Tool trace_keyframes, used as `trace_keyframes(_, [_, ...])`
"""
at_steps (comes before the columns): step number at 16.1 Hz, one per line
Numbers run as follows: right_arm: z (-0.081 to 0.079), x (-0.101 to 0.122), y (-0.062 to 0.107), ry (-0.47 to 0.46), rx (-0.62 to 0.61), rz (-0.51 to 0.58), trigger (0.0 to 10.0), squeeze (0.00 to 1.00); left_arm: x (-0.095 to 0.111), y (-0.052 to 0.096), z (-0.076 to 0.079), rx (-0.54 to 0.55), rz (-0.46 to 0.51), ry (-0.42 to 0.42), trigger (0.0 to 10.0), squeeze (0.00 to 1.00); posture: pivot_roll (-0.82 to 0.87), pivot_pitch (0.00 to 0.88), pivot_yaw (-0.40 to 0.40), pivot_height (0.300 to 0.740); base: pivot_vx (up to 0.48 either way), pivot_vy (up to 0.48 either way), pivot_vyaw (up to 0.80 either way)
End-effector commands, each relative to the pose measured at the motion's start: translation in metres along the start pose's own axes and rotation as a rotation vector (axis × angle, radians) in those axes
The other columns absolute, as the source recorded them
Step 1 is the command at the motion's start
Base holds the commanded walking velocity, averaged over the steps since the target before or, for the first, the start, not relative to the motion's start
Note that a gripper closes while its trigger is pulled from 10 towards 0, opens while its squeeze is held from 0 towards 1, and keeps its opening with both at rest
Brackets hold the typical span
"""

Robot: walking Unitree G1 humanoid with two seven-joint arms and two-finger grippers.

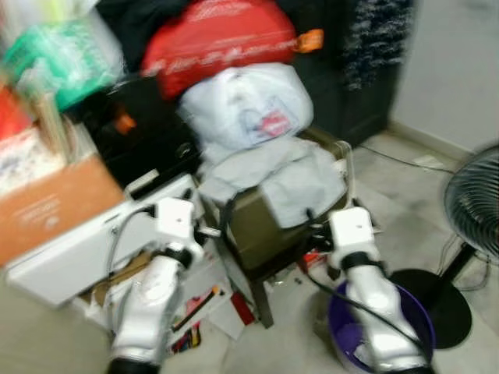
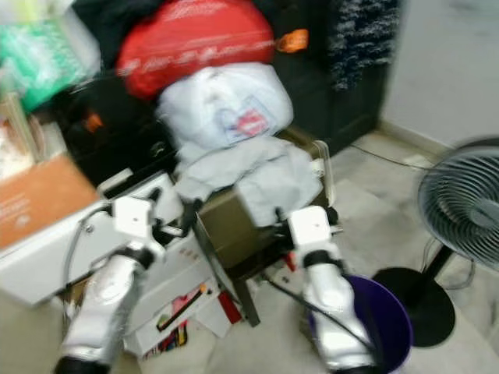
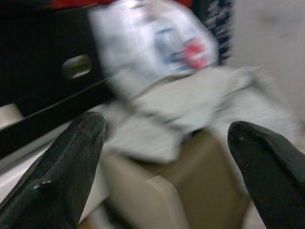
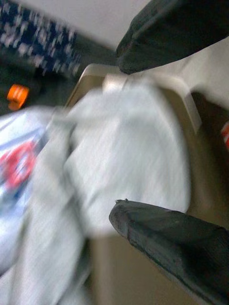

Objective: Clean up the room

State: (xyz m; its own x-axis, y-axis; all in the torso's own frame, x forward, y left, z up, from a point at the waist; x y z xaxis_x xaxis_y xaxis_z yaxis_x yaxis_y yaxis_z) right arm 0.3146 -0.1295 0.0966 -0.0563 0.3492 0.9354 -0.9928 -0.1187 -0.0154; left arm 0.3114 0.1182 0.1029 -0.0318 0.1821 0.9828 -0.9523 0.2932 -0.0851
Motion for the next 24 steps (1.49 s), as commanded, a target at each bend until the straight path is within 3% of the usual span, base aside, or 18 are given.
trace_keyframes(1, [0.0002, 0.0035, -0.0025, 0.004, 0.008, 0.017, 10.0, 0.00, 0.0075, -0.0033, -0.0007, 0.003, 0.025, -0.011, 10.0, 0.00, -0.29, 0.000, 0.186, 0.740, 0.000, 0.000, 0.80])
trace_keyframes(9, [0.0046, 0.0027, -0.0076, 0.009, 0.003, 0.020, 10.0, 0.00, 0.0091, -0.0074, 0.0003, 0.008, 0.034, -0.011, 10.0, 0.00, -0.30, 0.000, 0.188, 0.740, 0.000, 0.000, 0.76])
trace_keyframes(18, [0.0001, -0.0008, -0.0035, 0.016, 0.032, 0.005, 10.0, 0.00, 0.0057, -0.0039, 0.0032, 0.028, 0.034, -0.013, 10.0, 0.00, -0.28, 0.000, 0.163, 0.740, 0.000, 0.000, 0.00])
trace_keyframes(20, [-0.0010, 0.0005, -0.0040, 0.060, 0.052, 0.012, 10.0, 0.00, 0.0045, -0.0022, 0.0030, 0.034, 0.031, -0.009, 10.0, 0.00, -0.28, 0.000, 0.160, 0.740, 0.000, 0.000, 0.67])
trace_keyframes(24, [-0.0017, -0.0001, -0.0042, 0.039, 0.051, 0.006, 10.0, 0.00, 0.0045, -0.0028, 0.0037, 0.035, 0.030, -0.009, 10.0, 0.00, -0.28, 0.000, 0.155, 0.740, 0.000, 0.000, 0.80])
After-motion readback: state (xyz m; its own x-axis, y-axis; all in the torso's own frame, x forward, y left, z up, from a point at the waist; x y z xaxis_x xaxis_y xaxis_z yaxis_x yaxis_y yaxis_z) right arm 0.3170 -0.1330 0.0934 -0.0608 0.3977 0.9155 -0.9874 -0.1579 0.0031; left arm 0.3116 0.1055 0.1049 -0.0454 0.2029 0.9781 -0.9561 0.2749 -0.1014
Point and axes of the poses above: a point about 5 cm out from each wrist's last joint towards the gripper, its own y axis pointing back from the gripper into the wrist, its own x axis along the axis of the wrist's last joint, z = x × y, the point moved 3 cm from there along -y, pointing out of the wrist towards the gripper, and after that the axes turned 6 degrees about y, right-handed, at the moved point
